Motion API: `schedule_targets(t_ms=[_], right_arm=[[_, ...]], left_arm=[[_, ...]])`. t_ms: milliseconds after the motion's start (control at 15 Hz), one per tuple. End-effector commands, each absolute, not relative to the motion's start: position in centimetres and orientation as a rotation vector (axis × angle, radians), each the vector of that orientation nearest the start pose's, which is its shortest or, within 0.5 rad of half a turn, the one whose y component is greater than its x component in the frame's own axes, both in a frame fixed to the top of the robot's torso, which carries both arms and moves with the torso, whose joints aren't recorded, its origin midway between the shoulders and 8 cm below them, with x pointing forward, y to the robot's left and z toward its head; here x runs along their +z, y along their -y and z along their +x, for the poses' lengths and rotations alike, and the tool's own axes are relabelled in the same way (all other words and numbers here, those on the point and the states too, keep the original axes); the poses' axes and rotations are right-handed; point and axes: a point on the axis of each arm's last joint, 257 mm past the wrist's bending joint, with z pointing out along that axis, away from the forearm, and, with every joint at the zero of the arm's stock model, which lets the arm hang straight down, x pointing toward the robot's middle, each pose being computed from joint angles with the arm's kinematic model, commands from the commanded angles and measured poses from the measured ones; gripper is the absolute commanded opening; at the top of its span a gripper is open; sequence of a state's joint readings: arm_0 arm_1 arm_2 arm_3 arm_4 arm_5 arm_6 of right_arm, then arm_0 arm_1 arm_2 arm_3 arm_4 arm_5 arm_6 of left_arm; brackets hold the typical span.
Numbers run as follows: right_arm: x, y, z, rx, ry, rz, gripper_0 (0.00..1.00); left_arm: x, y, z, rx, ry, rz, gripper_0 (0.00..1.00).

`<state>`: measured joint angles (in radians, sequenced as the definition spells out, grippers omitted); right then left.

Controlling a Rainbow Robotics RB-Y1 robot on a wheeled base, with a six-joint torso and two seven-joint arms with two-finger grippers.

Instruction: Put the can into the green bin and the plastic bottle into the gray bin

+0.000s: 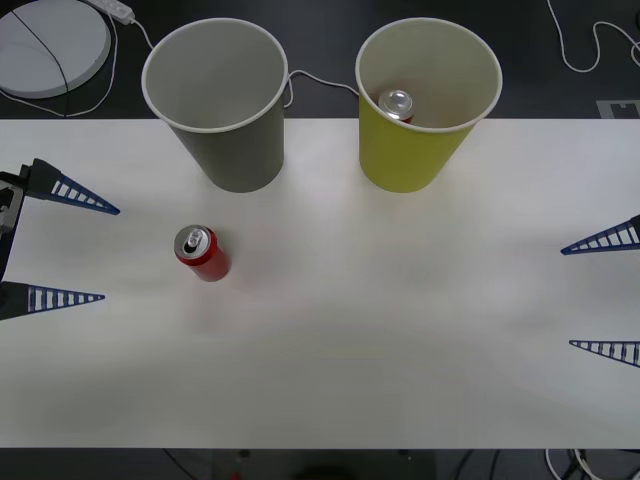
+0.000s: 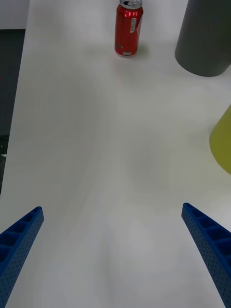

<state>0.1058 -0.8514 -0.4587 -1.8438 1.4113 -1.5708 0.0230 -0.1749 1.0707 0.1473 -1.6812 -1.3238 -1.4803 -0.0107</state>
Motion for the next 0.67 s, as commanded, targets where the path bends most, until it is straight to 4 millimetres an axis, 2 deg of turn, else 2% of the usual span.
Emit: schedule_targets(t_ms=[67,200,267,667], right_arm=[[-16.4,31.1,33.3,0.28,-1.519,-1.662,1.0],[-16.4,31.1,33.3,0.28,-1.519,-1.662,1.0],[-16.4,31.1,33.3,0.28,-1.519,-1.662,1.0],[-16.4,31.1,33.3,0.28,-1.519,-1.662,1.0]], left_arm=[[-13.9,-29.0,38.4,-0.309,-1.472,1.799,1.0],[-13.9,-29.0,38.4,-0.309,-1.472,1.799,1.0],[-15.4,-29.1,37.9,-0.333,-1.5,1.818,1.0],[-15.5,-29.3,38.6,-0.307,-1.512,1.815,1.0]])
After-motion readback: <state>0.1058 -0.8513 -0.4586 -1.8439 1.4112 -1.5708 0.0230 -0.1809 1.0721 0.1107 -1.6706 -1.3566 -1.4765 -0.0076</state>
